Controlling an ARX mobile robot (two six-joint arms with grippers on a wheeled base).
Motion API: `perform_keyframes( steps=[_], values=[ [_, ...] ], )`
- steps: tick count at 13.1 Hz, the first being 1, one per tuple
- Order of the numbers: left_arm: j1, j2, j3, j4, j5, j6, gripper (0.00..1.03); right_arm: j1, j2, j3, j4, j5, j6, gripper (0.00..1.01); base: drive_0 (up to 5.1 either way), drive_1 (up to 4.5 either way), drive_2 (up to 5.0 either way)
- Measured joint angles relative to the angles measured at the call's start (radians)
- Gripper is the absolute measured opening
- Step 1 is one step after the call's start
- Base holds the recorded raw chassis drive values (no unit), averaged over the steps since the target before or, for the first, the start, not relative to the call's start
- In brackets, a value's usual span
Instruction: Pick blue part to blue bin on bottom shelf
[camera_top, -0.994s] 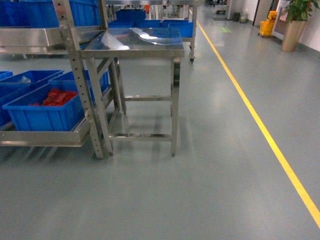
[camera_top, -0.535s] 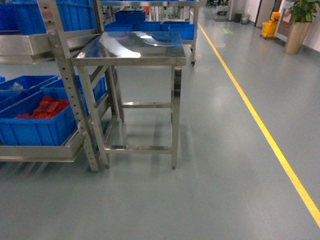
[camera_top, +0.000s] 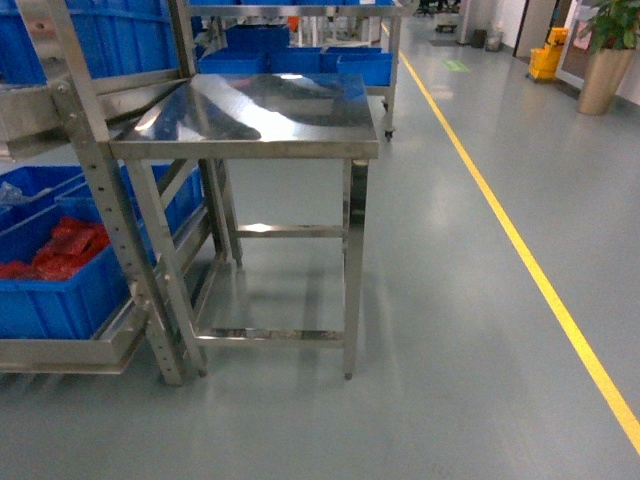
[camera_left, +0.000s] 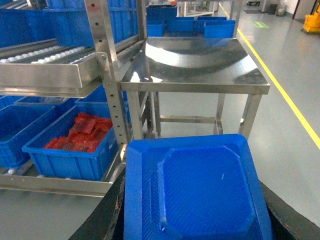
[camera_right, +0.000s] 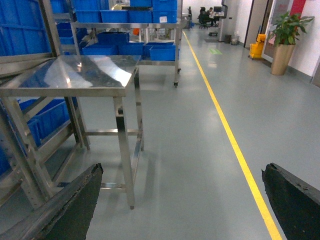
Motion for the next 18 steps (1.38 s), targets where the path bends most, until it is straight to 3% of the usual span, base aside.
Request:
perform_keyframes(
  steps=[9,14,18],
  values=[
    [0.000,0.001,0.000,-0.001,-0.001,0.000,0.44,0.000,0.000,0.000,-0.003,0.000,0.000,0.98,0.0,4.36,-4.3],
    [0.001,0.005,0.000,-0.001,0.000,0.000,0.44,0.000,0.000,0.000,0.001,0.000,0.000,0.98,0.0,0.00,0.0],
    [-0.001,0.003,0.000,0.000,0.003,0.000,0.44,0.000,0.000,0.000,-0.001,0.000,0.000,0.98,-4.8,2.55,2.5]
  ],
)
